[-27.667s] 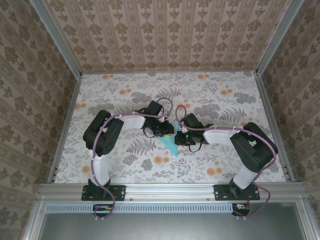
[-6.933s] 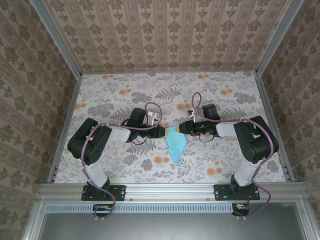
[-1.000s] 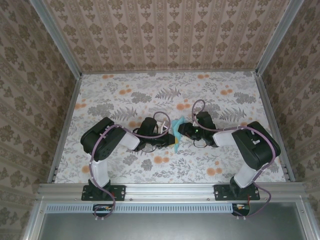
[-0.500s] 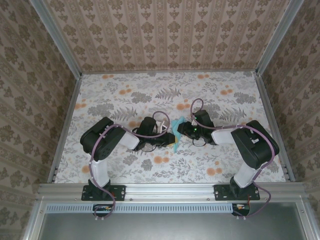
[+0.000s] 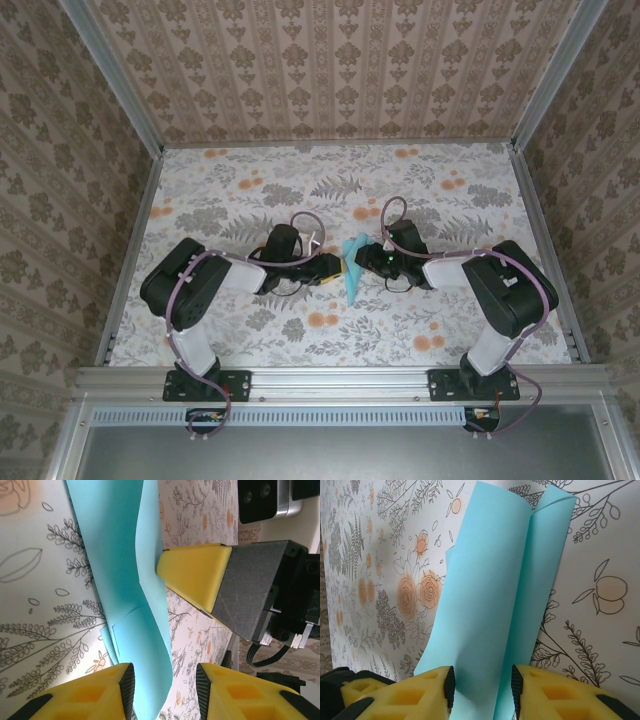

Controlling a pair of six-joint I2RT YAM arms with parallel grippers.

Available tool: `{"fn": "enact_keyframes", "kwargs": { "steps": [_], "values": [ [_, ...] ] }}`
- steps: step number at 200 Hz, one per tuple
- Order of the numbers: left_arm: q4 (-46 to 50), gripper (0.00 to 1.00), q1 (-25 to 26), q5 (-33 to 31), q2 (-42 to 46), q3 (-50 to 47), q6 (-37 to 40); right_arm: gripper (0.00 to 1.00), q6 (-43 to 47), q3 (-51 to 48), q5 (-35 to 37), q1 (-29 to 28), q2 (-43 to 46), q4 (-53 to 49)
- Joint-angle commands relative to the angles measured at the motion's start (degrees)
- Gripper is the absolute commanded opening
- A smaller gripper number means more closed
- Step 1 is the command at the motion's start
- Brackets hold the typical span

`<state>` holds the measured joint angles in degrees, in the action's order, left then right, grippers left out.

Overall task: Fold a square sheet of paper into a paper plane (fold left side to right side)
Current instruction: Fold the wing for the fifth time at the center of the table.

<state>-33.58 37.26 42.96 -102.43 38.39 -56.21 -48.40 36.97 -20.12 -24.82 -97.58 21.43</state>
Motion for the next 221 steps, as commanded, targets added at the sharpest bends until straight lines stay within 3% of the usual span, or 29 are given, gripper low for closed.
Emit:
{"fn": "enact_keyframes", "kwargs": {
  "steps": [1, 84, 151, 221],
  "values": [
    [3.06, 0.41, -0.41, 1.68, -1.47, 3.45, 2.85, 0.38, 0.53, -0.41, 2.86, -0.67, -3.19, -4.69],
    [2.67, 0.40, -0.45, 3.25, -7.19, 8.60, 2.59, 0.38, 0.68, -0.50, 2.57, -0.67, -2.97, -4.96],
    [6.50, 0.08, -1.30, 2.44, -9.29, 11.12, 6.79, 0.39, 0.91, 0.31, 1.60, -0.58, -1.79, -5.54],
    [11.23, 0.05, -2.19, 4.05, -9.52, 12.98, 13.79, 0.50, 1.87, 3.25, 2.06, 0.94, 6.60, -13.04]
  ]
}}
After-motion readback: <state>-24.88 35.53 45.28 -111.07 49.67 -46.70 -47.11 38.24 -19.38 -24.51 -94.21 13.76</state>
